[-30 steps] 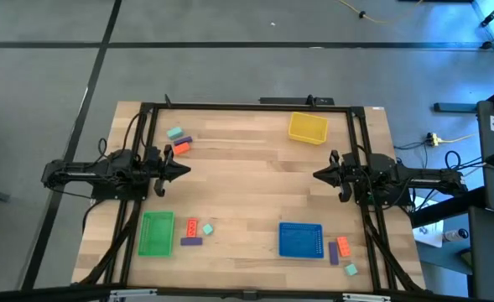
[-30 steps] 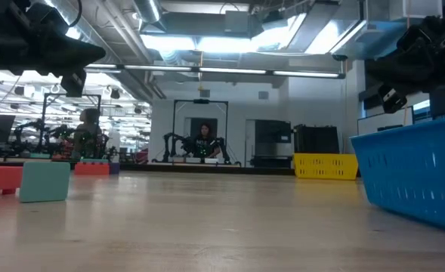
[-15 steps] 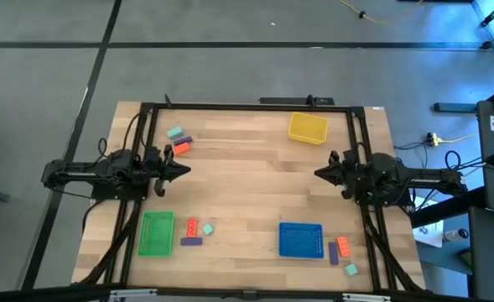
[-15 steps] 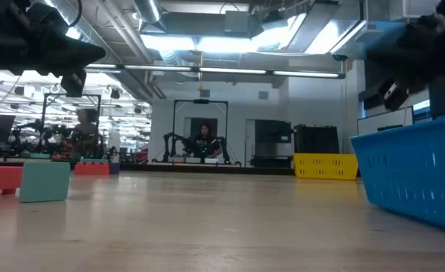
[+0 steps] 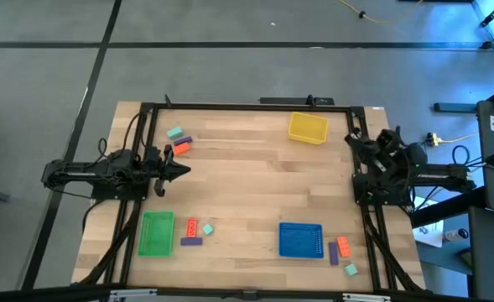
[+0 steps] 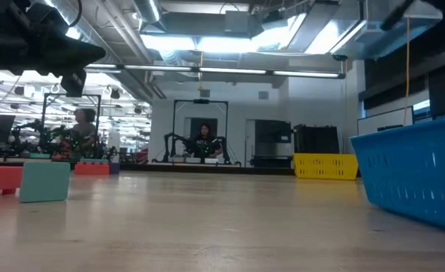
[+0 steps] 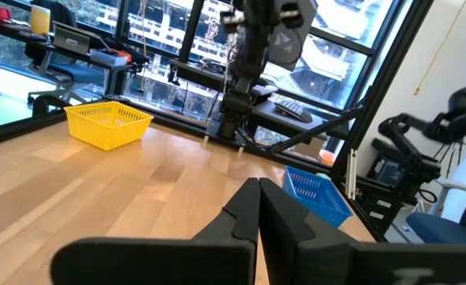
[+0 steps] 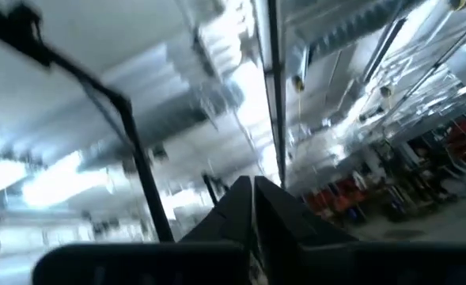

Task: Sort & place blocks by color
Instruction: Put the bottom right orange gamepiece into the yellow bin

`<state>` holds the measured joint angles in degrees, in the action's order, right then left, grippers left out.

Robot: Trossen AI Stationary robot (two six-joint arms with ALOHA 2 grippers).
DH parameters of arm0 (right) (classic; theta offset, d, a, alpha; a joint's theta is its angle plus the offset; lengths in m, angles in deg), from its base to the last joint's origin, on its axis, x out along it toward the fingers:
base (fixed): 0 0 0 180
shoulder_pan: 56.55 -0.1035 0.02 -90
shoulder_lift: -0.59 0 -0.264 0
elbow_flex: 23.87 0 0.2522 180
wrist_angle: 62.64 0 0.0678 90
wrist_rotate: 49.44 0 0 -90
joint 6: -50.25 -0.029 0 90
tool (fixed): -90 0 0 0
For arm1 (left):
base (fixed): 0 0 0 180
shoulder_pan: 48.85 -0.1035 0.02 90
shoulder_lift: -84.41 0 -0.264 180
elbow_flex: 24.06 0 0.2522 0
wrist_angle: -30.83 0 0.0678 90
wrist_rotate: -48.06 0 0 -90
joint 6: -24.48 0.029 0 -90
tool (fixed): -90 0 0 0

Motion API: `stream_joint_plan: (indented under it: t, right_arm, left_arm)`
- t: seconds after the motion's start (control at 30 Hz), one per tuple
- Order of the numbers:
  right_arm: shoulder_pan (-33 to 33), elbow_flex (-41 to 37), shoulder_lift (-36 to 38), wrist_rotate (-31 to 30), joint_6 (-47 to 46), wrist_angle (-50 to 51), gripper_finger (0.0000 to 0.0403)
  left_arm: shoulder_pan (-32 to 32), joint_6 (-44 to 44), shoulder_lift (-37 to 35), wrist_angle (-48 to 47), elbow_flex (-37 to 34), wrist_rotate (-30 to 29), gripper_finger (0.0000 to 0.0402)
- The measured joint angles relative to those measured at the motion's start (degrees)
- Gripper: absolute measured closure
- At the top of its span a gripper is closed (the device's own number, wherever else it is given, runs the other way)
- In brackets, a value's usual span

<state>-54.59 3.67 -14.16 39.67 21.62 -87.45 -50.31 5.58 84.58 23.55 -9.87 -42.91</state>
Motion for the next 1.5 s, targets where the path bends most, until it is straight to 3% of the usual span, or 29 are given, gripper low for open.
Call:
stream_joint_plan:
  t: [0.17,0.33,0.63,1.3,1.4,1.5]
  right_arm:
    - [0.00,12.32,-10.52,1.05,7.80,15.59,0.0381]
    - [0.00,18.51,-17.07,1.04,9.74,25.22,0.0381]
    - [0.00,18.80,-20.79,-0.91,6.57,26.04,0.0381]
    - [0.00,18.73,-21.53,-0.96,6.68,28.32,0.0381]
    - [0.00,18.73,-21.53,-0.96,6.68,28.34,0.0381]
    - [0.00,18.73,-21.53,-0.97,6.74,28.33,0.0381]
  left_arm:
    - [-0.01,-0.02,-0.01,-0.02,-0.01,0.00,0.0401]
    - [0.00,-0.02,0.00,0.00,0.00,0.00,0.0401]
    - [-0.02,0.00,0.00,-0.02,0.00,0.00,0.0401]
    - [0.00,-0.45,-0.02,1.20,0.00,0.29,0.0401]
    - [0.02,-1.56,0.00,2.68,-0.01,-2.73,0.0401]
    - [0.00,-8.00,0.52,9.50,-0.02,-8.82,0.0401]
